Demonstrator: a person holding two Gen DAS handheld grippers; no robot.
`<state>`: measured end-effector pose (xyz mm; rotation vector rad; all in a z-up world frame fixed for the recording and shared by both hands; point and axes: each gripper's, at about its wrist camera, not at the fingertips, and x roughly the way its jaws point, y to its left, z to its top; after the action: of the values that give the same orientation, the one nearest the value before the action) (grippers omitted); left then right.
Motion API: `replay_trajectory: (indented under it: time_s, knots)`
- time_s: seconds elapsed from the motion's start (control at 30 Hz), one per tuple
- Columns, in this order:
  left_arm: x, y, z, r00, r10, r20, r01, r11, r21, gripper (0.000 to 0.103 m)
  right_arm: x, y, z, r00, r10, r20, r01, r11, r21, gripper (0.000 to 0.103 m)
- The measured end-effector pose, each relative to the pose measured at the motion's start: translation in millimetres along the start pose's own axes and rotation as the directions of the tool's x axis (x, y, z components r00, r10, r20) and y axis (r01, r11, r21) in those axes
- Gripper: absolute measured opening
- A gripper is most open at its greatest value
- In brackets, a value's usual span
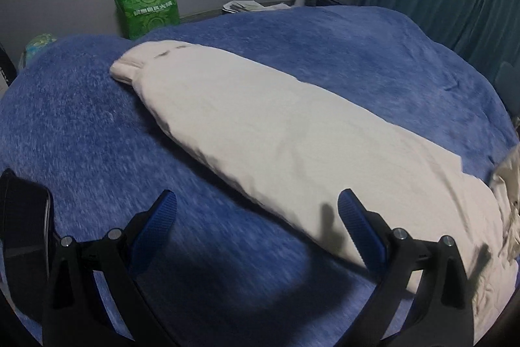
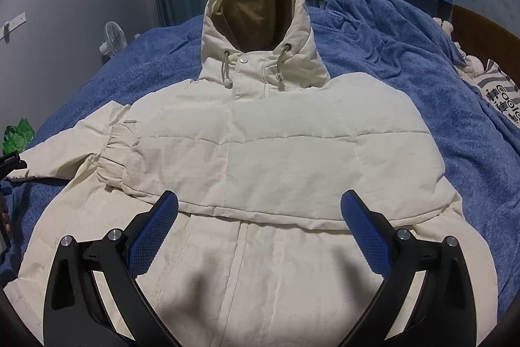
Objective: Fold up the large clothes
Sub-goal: 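Grasp the other sleeve cuff with the left tool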
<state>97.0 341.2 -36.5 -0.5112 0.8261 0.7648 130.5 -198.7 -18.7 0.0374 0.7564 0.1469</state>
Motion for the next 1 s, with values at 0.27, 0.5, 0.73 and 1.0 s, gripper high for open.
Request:
replay_trajectory:
  time_s: [0.27, 0.5, 0.73, 1.0]
  knots:
    - [25, 7, 20, 0.991, -0.125, 0.055, 0.121, 0.990, 0.072, 0.095, 5, 1, -3, 1.000, 0.002, -0.011, -0.002, 1.000, 0.000, 0.096]
    - [56, 17, 17, 0.989, -0.149, 0.025, 0.145, 0.984, 0.098, 0.082, 6, 8, -4, 1.000, 0.003, -0.008, -0.004, 0.999, -0.034, 0.096]
    - [20, 24, 31, 0.968, -0.225, 0.115, 0.224, 0.974, 0.014, 0.016, 5, 11, -4, 1.000, 0.002, -0.005, -0.002, 0.999, -0.043, 0.096]
    - [-61, -28, 33, 0.898, -0.344, 0.273, 0.300, 0.935, 0.191, 0.010, 4, 12, -4, 1.000, 0.001, -0.001, -0.001, 0.999, -0.046, 0.096]
